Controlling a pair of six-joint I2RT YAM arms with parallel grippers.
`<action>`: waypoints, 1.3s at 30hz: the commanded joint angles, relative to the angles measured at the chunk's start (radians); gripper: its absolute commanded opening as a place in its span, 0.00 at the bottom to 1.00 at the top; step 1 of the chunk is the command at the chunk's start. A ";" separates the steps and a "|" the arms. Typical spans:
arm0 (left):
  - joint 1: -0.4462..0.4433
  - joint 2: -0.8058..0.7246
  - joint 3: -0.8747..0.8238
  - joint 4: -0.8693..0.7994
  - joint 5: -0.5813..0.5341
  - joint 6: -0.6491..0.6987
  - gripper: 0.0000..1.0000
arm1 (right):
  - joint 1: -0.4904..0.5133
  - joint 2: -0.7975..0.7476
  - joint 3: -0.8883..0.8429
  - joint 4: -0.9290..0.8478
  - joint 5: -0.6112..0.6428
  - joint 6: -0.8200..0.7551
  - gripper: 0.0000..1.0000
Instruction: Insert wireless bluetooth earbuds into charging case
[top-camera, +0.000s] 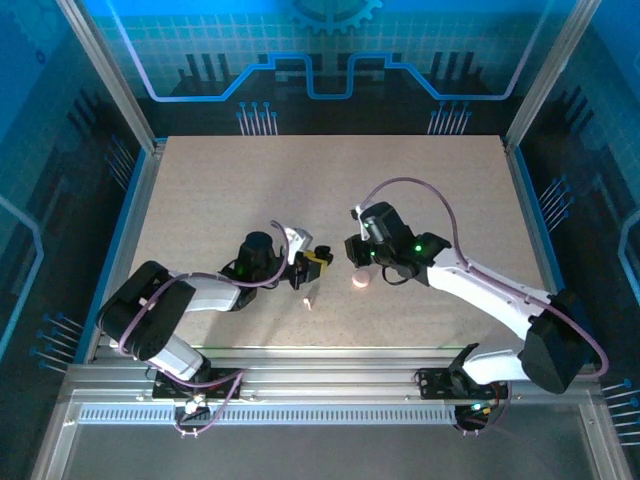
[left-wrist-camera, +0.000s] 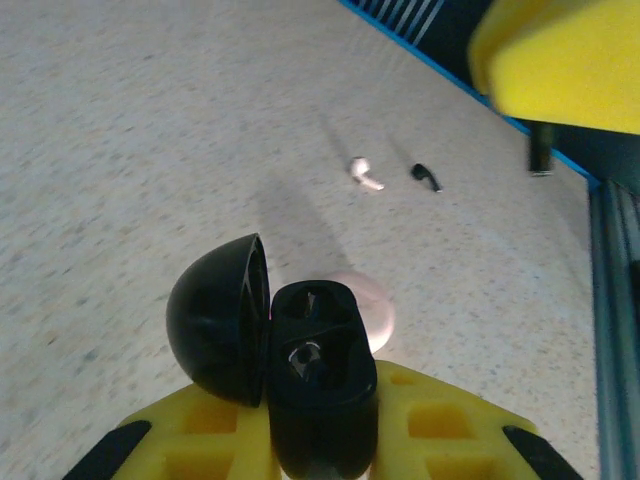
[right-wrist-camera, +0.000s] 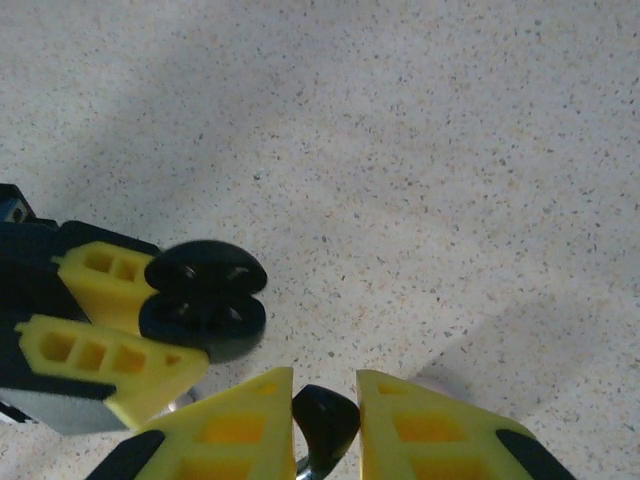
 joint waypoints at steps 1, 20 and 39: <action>-0.022 0.020 0.038 0.098 0.069 0.058 0.18 | -0.010 -0.041 -0.025 0.085 0.015 -0.028 0.20; -0.049 0.036 0.006 0.260 0.111 0.028 0.18 | 0.049 -0.092 -0.160 0.373 -0.033 -0.157 0.20; -0.050 0.034 0.011 0.307 0.117 -0.014 0.18 | 0.062 -0.117 -0.198 0.433 -0.035 -0.175 0.20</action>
